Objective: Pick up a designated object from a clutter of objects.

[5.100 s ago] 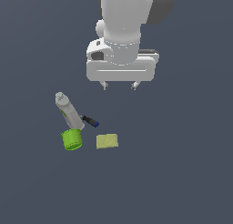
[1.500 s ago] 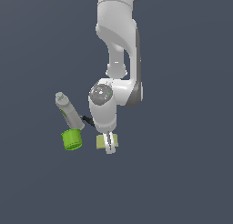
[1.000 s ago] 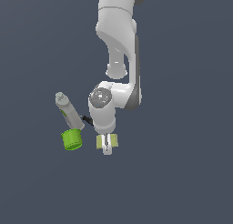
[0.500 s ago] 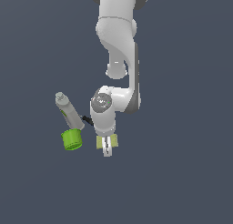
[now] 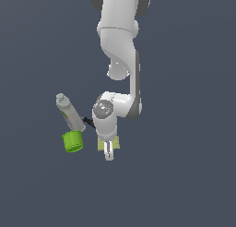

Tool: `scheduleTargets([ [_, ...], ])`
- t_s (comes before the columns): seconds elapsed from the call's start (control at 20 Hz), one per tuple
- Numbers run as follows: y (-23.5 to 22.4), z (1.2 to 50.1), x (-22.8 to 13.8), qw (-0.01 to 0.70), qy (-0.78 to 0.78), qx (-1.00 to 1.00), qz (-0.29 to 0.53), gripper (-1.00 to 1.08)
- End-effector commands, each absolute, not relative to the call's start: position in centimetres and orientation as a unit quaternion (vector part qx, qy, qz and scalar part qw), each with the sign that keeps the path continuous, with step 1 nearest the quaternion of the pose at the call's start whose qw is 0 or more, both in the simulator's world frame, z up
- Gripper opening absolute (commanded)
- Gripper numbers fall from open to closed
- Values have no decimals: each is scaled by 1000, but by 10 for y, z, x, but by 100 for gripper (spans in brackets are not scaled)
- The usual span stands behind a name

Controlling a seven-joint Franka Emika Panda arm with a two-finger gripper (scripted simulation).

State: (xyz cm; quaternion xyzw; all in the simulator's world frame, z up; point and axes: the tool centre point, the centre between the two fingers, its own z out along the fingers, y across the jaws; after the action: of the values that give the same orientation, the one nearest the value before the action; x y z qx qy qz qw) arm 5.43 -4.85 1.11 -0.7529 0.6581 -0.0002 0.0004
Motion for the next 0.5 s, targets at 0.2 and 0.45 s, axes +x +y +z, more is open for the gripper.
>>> scheduleTargets([
  [0.2,-49,10,54,0,658,-753,0,-100],
  [0.45,-49,11,54,1,658,-753,0,-100],
])
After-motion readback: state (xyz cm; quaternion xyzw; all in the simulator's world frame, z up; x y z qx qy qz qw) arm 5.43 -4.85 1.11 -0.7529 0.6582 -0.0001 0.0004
